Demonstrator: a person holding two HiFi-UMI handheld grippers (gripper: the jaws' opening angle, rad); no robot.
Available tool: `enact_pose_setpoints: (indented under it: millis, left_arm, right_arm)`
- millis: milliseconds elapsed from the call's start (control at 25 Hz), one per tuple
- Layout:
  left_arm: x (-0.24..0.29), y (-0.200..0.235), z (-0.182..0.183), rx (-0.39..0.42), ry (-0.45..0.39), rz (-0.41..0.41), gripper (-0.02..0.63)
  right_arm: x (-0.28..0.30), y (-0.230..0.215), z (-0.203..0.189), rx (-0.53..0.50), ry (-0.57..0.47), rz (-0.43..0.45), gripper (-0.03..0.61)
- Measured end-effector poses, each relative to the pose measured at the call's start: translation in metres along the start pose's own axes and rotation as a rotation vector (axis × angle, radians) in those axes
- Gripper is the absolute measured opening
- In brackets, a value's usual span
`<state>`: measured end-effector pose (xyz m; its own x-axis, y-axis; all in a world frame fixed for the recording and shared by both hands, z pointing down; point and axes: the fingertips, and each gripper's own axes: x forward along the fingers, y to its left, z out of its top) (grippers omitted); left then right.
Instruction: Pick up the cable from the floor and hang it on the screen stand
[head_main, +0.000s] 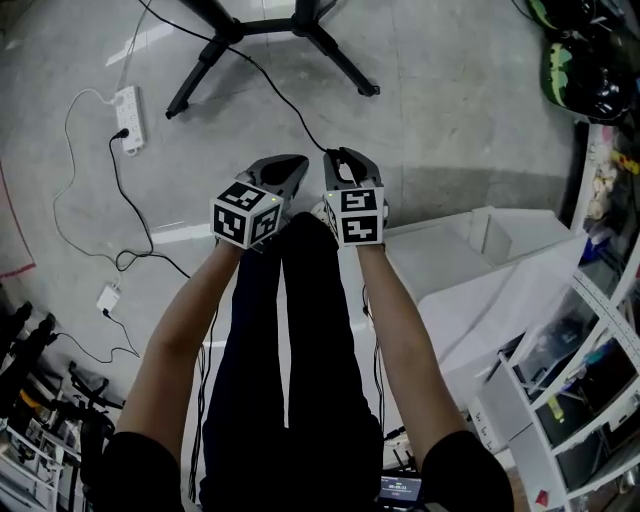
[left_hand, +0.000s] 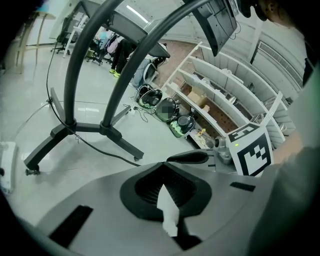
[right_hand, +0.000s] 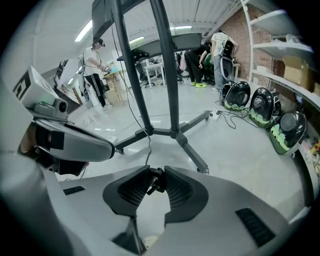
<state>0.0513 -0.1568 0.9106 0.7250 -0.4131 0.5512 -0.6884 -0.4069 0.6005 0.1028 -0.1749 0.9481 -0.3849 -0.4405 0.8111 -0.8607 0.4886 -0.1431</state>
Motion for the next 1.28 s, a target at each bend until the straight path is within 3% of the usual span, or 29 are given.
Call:
enact_pose_setpoints:
  millis: [560,1280]
  left_arm:
    - [-0.076,-0.06,0.026,0.022,-0.009,0.02,0.005]
    - [-0.146,-0.117,0.1,0.048,-0.101,0.096,0.005]
  right_arm:
    - [-0.092,0.037,0.029,0.001,-0.026,0.014,0.107]
    - [-0.196,0.067,0.126,-0.058,-0.135,0.038,0.107]
